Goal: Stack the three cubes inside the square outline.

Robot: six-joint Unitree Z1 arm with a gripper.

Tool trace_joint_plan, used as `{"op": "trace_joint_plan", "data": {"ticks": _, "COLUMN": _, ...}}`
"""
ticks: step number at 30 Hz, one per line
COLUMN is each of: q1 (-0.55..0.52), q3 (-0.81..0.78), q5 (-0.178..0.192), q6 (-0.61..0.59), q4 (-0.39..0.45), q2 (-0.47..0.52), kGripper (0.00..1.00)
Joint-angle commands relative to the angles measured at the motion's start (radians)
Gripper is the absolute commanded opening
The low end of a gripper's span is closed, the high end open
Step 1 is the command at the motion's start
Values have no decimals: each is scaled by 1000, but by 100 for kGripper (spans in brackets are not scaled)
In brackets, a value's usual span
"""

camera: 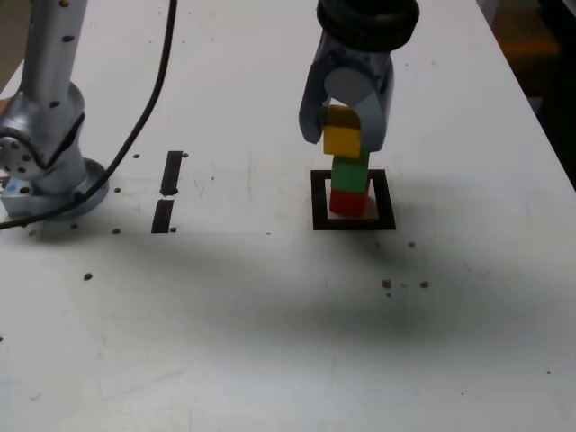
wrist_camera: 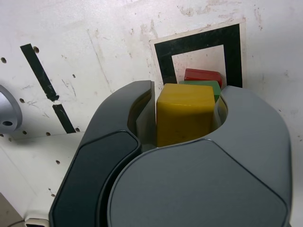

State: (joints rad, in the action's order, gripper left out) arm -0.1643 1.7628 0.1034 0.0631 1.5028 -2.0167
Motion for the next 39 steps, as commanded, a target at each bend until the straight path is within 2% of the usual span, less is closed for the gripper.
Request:
{"op": "trace_joint_plan", "data": {"ticks": 1, "q1": 3, "q3": 15, "q5": 12, "q6": -5, "q4": 29, "q2": 14, "kGripper": 34}}
{"op": "trace_joint_plan", "data": {"ticks": 7, "q1": 15, "q3": -19, "q5": 76, "q6": -35, "q4": 121, "q2": 144, "kGripper": 33}}
{"op": "trace_joint_plan", "data": {"ticks": 11, "q1": 70, "q3": -164, "q5": 105, "q6": -55, "q4": 93, "q2": 253, "kGripper": 33}}
{"op": "trace_joint_plan", "data": {"ticks": 13, "q1": 137, "q3": -301, "q5": 98, "q6": -47, "q4": 1, "q2": 287, "kGripper": 33}}
{"op": "trace_joint_plan", "data": {"ticks": 17, "q1": 249, "q3": -521, "q5": 36, "q6": 4, "q4": -245, "q2": 271, "kGripper": 33}}
{"op": "trace_joint_plan", "data": {"ticks": 18, "q1": 255, "q3": -536, "q5": 30, "q6": 8, "q4": -268, "q2": 263, "kGripper": 33}}
{"op": "trace_joint_plan", "data": {"ticks": 26, "q1": 259, "q3": -579, "q5": 23, "q6": -3, "q4": -349, "q2": 185, "kGripper": 33}}
{"op": "trace_joint_plan", "data": {"ticks": 34, "q1": 259, "q3": -613, "q5": 5, "q6": -8, "q4": -430, "q2": 160, "kGripper": 34}}
{"op": "trace_joint_plan", "data": {"ticks": 36, "q1": 259, "q3": -628, "q5": -3, "q6": -11, "q4": -458, "q2": 159, "kGripper": 38}}
{"op": "trace_joint_plan", "data": {"ticks": 39, "q1": 259, "q3": -650, "q5": -15, "q6": -17, "q4": -487, "q2": 160, "kGripper": 53}}
